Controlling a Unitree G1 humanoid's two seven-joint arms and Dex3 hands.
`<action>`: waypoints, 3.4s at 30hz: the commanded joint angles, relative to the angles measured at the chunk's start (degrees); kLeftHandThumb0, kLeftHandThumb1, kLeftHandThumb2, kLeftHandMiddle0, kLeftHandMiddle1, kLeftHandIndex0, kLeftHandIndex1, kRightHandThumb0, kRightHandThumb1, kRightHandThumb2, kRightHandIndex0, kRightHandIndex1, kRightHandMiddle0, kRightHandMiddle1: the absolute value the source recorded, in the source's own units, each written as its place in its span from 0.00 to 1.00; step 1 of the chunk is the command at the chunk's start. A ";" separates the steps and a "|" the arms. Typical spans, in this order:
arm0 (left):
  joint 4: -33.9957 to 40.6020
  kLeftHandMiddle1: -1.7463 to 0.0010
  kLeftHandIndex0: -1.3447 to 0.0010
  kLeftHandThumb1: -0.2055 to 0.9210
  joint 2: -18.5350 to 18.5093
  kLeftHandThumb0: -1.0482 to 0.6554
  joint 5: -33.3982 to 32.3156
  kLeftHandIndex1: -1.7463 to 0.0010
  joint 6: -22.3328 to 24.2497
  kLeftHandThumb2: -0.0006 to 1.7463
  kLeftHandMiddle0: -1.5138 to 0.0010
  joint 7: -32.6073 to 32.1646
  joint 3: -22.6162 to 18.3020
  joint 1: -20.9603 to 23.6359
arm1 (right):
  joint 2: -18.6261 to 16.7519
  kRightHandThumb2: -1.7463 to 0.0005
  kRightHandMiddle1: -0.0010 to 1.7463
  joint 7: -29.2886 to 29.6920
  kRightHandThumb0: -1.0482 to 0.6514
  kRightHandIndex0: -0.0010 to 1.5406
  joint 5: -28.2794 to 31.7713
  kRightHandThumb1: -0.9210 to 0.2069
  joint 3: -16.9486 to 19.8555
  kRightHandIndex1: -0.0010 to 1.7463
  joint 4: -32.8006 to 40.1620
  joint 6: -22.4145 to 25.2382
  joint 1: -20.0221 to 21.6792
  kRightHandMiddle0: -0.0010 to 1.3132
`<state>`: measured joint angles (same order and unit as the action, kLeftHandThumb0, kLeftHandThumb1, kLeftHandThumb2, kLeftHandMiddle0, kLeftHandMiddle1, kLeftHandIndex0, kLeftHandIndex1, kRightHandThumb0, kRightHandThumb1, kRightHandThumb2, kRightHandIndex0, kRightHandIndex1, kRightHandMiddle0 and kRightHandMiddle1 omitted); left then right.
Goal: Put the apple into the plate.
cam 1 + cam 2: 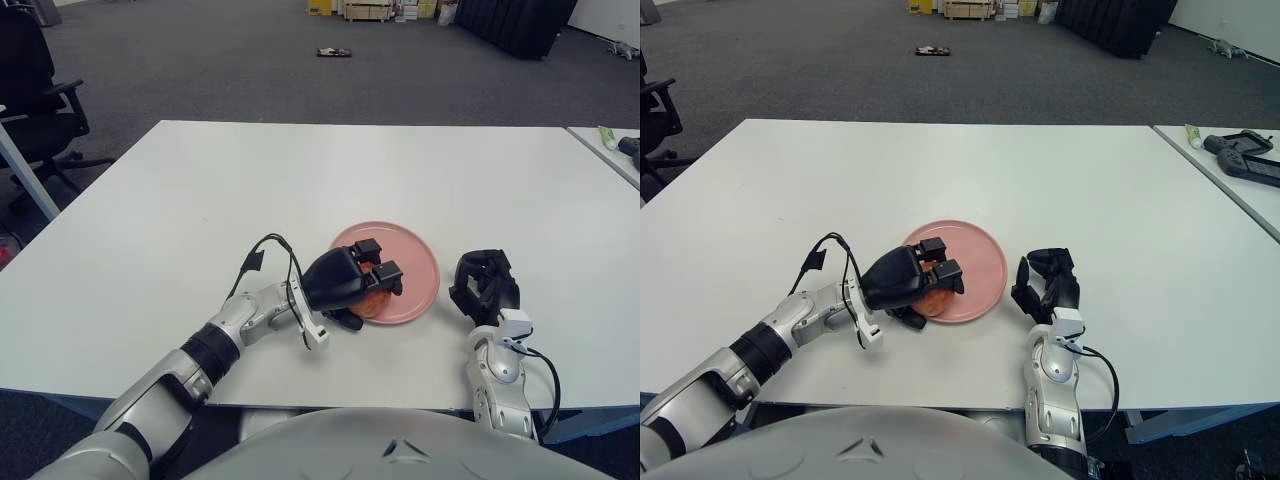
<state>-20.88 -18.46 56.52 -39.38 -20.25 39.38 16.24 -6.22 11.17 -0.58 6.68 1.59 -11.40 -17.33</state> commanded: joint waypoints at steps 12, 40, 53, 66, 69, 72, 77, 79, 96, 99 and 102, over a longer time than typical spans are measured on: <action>-5.21 0.00 0.50 0.39 -1.17 0.32 0.18 0.00 1.79 0.81 0.16 1.97 2.02 -0.42 | 0.12 0.49 1.00 -0.10 0.39 0.35 -0.14 0.24 -0.06 0.74 0.64 -0.38 0.22 0.27; -2.80 0.98 1.00 0.71 -1.10 0.11 -3.97 0.86 5.15 0.43 1.00 2.96 -0.21 -1.20 | 0.10 0.50 1.00 -0.39 0.39 0.35 0.14 0.22 -0.14 0.75 1.79 0.83 -0.03 0.26; 0.57 1.00 1.00 0.97 -1.30 0.00 -6.45 1.00 8.64 0.20 1.00 6.00 -2.28 -3.53 | 0.34 0.50 1.00 -0.65 0.39 0.34 0.07 0.22 -0.09 0.75 1.93 1.20 0.04 0.26; 2.40 1.00 1.00 1.00 -1.24 0.00 -7.65 1.00 10.52 0.18 1.00 6.85 -4.11 -5.11 | 0.33 0.50 1.00 -0.46 0.39 0.35 -0.23 0.23 -0.25 0.75 1.86 0.52 -0.21 0.26; 2.88 1.00 1.00 1.00 -1.25 0.00 -8.15 1.00 11.18 0.18 1.00 7.34 -4.57 -5.55 | 0.33 0.50 1.00 -0.57 0.39 0.35 -0.08 0.23 -0.23 0.75 1.69 0.12 -0.20 0.26; 3.60 1.00 1.00 0.99 -1.30 0.00 -8.85 1.00 11.66 0.18 1.00 7.93 -5.15 -6.19 | 0.20 0.50 1.00 -0.63 0.39 0.34 0.22 0.23 -0.18 0.75 1.74 0.06 -0.29 0.26; 5.51 1.00 1.00 0.96 -1.62 0.00 -10.19 1.00 12.30 0.16 1.00 9.00 -6.50 -7.55 | -0.02 0.50 1.00 -0.29 0.39 0.34 0.04 0.23 -0.21 0.75 2.04 0.52 -0.44 0.26; 6.16 1.00 1.00 0.96 -1.47 0.00 -10.71 1.00 12.78 0.16 1.00 9.35 -7.03 -8.12 | -0.08 0.50 1.00 -0.22 0.39 0.34 -0.03 0.23 -0.24 0.75 2.13 0.74 -0.49 0.27; 9.67 1.00 1.00 0.98 1.50 0.00 -14.88 1.00 17.71 0.11 1.00 5.53 -14.04 -15.02 | 0.43 0.49 1.00 -0.55 0.39 0.35 -0.79 0.23 -0.90 0.74 1.60 0.48 -0.64 0.27; 9.33 1.00 1.00 0.97 3.61 0.00 -16.69 1.00 17.49 0.10 1.00 2.21 -16.00 -16.25 | 0.50 0.49 1.00 -0.75 0.39 0.35 -0.58 0.23 -0.93 0.74 1.57 0.43 -0.67 0.27; 8.73 1.00 1.00 0.96 6.12 0.00 -19.62 1.00 16.87 0.10 1.00 -0.81 -18.18 -17.47 | 0.50 0.50 1.00 -1.12 0.39 0.35 -0.06 0.23 -0.86 0.74 1.49 0.34 -0.73 0.26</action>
<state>-11.63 -14.56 39.71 -22.18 -17.84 23.72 -0.66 -5.80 10.51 -1.09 5.91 3.22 -10.51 -18.64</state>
